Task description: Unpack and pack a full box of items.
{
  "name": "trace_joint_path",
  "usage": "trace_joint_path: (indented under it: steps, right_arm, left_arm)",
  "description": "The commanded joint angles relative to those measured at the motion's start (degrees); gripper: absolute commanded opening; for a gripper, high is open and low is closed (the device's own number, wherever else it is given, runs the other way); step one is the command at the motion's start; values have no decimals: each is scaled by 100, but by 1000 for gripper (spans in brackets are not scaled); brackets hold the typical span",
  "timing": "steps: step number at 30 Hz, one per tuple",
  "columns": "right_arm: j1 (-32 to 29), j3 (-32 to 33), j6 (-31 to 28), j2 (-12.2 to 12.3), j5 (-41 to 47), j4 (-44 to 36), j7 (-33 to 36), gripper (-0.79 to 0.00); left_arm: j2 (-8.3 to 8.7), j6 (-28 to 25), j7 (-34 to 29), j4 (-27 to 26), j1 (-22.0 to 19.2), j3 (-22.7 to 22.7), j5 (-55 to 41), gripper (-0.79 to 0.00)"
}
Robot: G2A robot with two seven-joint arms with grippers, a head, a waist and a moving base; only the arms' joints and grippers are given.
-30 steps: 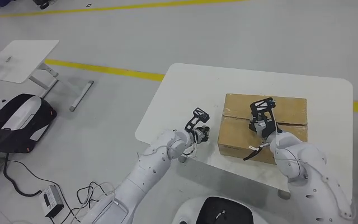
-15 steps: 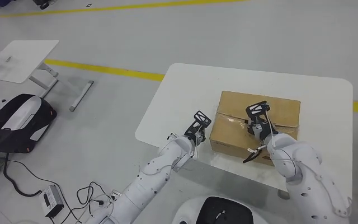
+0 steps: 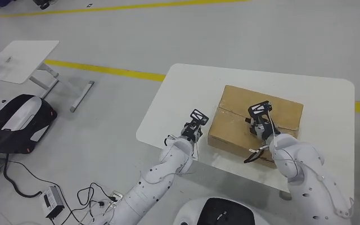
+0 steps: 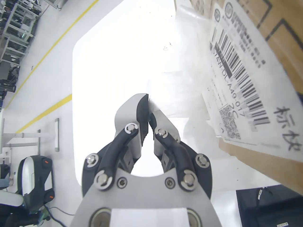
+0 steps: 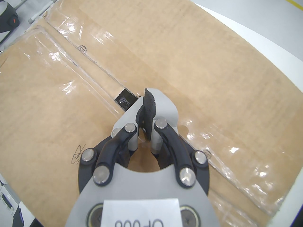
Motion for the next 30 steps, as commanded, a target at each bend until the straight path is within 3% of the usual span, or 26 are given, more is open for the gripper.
trace_joint_path:
  steps: [1, 7, 11, 18, 30]
  right_arm:
    - [-4, 29, 9, 0, 13, -59, -3, -785]
    - [-6, 144, 2, 16, -84, -109, 55, -785]
    - [-16, 190, -37, 21, -108, -87, 59, -785]
    - [-55, 231, -54, 23, -163, -98, 73, -785]
    - [-147, 296, -89, 28, -221, -162, 94, -785]
  left_arm:
    - [1, -67, -1, 20, -22, -27, -39, -785]
    - [-21, 216, 139, -144, 44, -79, 120, -785]
    - [-58, -169, -259, -188, 56, -292, -1053, -785]
    - [-82, -141, -421, -27, -56, -524, -1620, -785]
    - [-101, 533, -367, -337, 118, -480, -876, -785]
